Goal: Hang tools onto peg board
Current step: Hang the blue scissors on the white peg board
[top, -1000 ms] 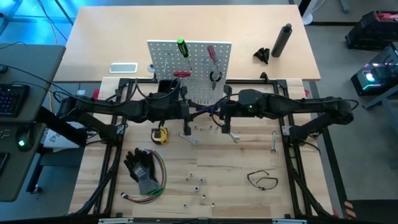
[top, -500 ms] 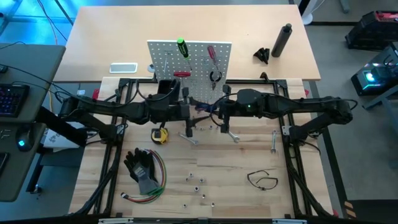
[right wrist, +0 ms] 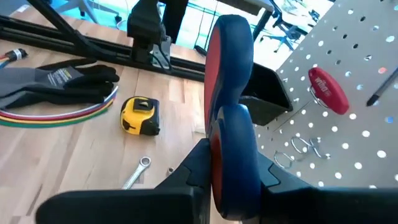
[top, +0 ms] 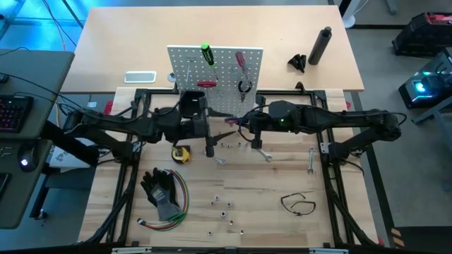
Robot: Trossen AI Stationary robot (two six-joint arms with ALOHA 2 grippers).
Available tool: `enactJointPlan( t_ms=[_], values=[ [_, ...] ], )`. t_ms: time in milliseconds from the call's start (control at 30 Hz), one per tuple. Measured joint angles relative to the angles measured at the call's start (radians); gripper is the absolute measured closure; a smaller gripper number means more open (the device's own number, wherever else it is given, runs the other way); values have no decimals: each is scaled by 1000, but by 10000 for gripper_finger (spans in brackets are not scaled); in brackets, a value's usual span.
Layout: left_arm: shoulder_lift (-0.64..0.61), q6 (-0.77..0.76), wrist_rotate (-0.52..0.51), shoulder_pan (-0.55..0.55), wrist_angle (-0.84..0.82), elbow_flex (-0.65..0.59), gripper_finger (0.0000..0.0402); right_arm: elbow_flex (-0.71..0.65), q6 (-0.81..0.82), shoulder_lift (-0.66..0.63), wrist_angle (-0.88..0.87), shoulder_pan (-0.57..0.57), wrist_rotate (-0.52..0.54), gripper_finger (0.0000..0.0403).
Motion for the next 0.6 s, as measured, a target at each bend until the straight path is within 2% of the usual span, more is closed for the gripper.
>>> enactJointPlan(
  t_ms=[167,333,467,600],
  values=[
    [-61,38,-61,-32,-59,0,172,0,-9,-59,-12,-16,13,370],
    [-113,23,-102,-54,-174,0,172,0,-13,-167,-34,-80,0,370],
    [-126,-23,-103,-58,-285,0,172,0,-26,-238,-19,-149,-89,370],
    [-115,-75,-103,-57,-372,-7,172,0,-22,-246,-12,-233,-216,370]
  ],
)
